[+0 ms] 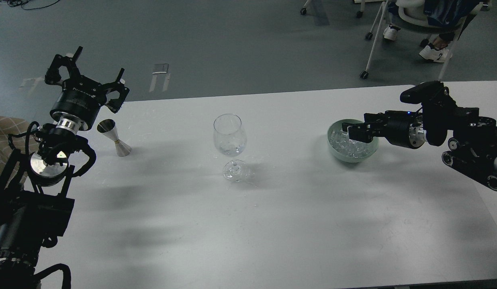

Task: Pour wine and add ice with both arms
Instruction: 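Reach the right gripper into the green bowl and grasp ice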

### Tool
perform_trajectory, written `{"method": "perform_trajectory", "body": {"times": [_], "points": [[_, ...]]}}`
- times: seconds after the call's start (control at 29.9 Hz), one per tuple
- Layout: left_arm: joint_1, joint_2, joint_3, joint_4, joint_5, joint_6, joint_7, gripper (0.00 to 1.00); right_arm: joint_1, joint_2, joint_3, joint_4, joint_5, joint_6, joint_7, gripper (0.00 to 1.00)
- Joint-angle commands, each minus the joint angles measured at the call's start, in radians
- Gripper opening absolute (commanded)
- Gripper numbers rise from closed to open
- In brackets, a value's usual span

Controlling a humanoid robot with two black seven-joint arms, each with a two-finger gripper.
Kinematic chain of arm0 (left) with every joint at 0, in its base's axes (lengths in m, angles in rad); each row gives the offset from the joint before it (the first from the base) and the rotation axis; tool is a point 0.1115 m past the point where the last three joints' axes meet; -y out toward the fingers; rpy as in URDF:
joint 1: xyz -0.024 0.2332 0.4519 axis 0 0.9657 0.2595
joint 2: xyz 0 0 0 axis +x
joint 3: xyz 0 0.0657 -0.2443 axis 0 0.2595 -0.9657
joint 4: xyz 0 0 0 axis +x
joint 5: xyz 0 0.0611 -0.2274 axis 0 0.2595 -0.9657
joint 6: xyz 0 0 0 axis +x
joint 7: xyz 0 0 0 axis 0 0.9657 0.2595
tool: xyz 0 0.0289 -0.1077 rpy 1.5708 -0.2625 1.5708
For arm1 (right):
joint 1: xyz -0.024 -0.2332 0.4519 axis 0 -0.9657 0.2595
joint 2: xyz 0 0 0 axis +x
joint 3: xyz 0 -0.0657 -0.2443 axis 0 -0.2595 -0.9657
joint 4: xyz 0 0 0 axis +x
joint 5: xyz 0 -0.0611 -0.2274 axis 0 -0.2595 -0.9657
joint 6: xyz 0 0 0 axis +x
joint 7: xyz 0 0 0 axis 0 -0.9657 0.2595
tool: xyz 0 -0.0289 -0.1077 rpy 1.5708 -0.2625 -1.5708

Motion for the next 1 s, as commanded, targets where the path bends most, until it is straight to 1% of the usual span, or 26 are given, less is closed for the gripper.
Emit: {"method": "perform_trajectory", "body": {"times": [0.0, 0.03, 0.07, 0.23, 0.3, 0.33, 0.43, 0.47, 0.5, 0.64, 0.67, 0.77, 0.97], "points": [[0.016, -0.001, -0.002, -0.001, -0.001, -0.001, -0.001, 0.95, -0.009, 0.036, -0.001, -0.041, -0.007, -0.002, -0.001, 0.63], [0.019, 0.0, -0.002, -0.001, -0.002, -0.001, -0.001, 0.95, -0.012, 0.041, 0.001, -0.053, -0.007, -0.002, -0.002, 0.59], [0.019, -0.001, -0.002, -0.001, -0.002, -0.001, -0.001, 0.95, -0.012, 0.043, -0.001, -0.058, -0.007, -0.002, -0.002, 0.58], [0.028, -0.001, -0.022, -0.001, -0.002, -0.001, 0.001, 0.95, -0.019, 0.061, -0.001, -0.082, -0.005, -0.003, -0.007, 0.56], [0.029, -0.003, -0.022, 0.0, -0.003, -0.001, 0.001, 0.95, -0.029, 0.063, -0.001, -0.085, -0.007, -0.003, -0.011, 0.47], [0.029, -0.003, -0.022, 0.0, -0.003, -0.001, 0.001, 0.95, -0.029, 0.063, -0.001, -0.085, -0.007, -0.003, -0.011, 0.45], [0.029, -0.003, -0.023, 0.0, -0.005, -0.001, 0.001, 0.95, -0.029, 0.063, -0.001, -0.087, -0.005, -0.003, -0.011, 0.44], [0.029, -0.001, -0.023, 0.0, -0.008, -0.001, 0.001, 0.95, -0.029, 0.061, -0.001, -0.092, -0.007, -0.003, -0.011, 0.4], [0.029, -0.001, -0.023, 0.0, -0.009, -0.001, 0.001, 0.95, -0.029, 0.061, -0.001, -0.092, -0.005, -0.003, -0.011, 0.38], [0.029, -0.001, -0.023, 0.0, -0.009, -0.001, 0.001, 0.95, -0.029, 0.061, -0.001, -0.092, -0.005, -0.003, -0.011, 0.38], [0.029, -0.001, -0.023, 0.0, -0.009, -0.001, 0.001, 0.95, -0.029, 0.061, -0.001, -0.092, -0.005, -0.003, -0.011, 0.35], [0.029, 0.0, -0.03, 0.002, -0.011, -0.001, -0.001, 0.95, -0.032, 0.061, -0.001, -0.089, -0.007, -0.003, -0.011, 0.32], [0.032, 0.002, -0.043, 0.002, -0.011, -0.001, -0.001, 0.95, -0.039, 0.061, -0.002, -0.088, -0.007, -0.003, -0.011, 0.31]]}}
